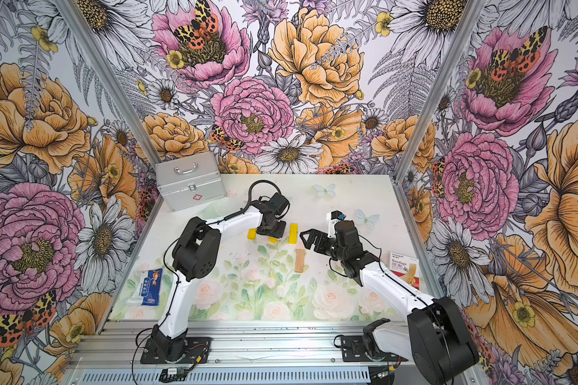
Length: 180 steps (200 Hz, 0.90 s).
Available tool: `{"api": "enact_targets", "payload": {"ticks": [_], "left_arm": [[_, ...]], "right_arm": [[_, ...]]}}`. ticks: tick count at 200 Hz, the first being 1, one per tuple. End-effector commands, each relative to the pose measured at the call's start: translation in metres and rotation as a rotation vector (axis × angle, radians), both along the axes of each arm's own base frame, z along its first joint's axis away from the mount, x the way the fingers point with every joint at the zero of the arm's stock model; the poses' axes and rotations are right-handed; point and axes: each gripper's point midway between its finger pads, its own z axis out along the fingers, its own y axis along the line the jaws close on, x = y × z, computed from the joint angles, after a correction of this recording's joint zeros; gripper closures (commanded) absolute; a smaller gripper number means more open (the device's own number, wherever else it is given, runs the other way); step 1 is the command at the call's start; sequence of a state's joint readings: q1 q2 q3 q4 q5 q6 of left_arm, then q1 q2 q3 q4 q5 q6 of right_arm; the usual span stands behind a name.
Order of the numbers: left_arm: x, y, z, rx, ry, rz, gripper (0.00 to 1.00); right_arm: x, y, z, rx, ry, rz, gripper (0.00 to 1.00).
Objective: Assemble the letter k with building blocks
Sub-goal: Pick up the building block from the center of the board, then assemble the building block at the center of the board.
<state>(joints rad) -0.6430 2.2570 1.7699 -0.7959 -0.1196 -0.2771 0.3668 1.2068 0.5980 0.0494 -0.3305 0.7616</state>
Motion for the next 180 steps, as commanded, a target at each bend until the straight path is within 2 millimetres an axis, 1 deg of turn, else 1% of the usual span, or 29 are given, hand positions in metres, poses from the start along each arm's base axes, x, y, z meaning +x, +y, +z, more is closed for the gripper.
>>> {"api": "enact_targets", "payload": {"ticks": [1,36,104,133,143,170,180], "left_arm": [[-0.002,0.007,0.003,0.001,0.011,0.007,0.76],[-0.007,0.013,0.020,-0.003,-0.017,0.029,0.76],[-0.028,0.038,0.046,0.012,-0.053,0.084,0.77],[-0.043,0.054,0.050,0.024,-0.054,0.126,0.77],[-0.046,0.064,0.052,0.050,-0.072,0.146,0.77],[-0.061,0.078,0.057,0.071,-0.090,0.180,0.78],[-0.067,0.084,0.055,0.081,-0.086,0.195,0.78]], "right_arm": [[0.000,-0.001,-0.004,-0.001,0.006,0.002,0.01],[0.001,0.003,-0.006,0.011,0.011,0.012,0.00],[0.002,0.014,-0.004,0.022,0.002,0.030,0.01],[0.002,0.019,-0.005,0.023,0.004,0.039,0.00],[0.001,0.021,-0.004,0.024,0.002,0.045,0.01],[0.002,0.026,-0.001,0.025,-0.002,0.055,0.00],[0.002,0.027,-0.002,0.024,-0.002,0.056,0.00]]}}
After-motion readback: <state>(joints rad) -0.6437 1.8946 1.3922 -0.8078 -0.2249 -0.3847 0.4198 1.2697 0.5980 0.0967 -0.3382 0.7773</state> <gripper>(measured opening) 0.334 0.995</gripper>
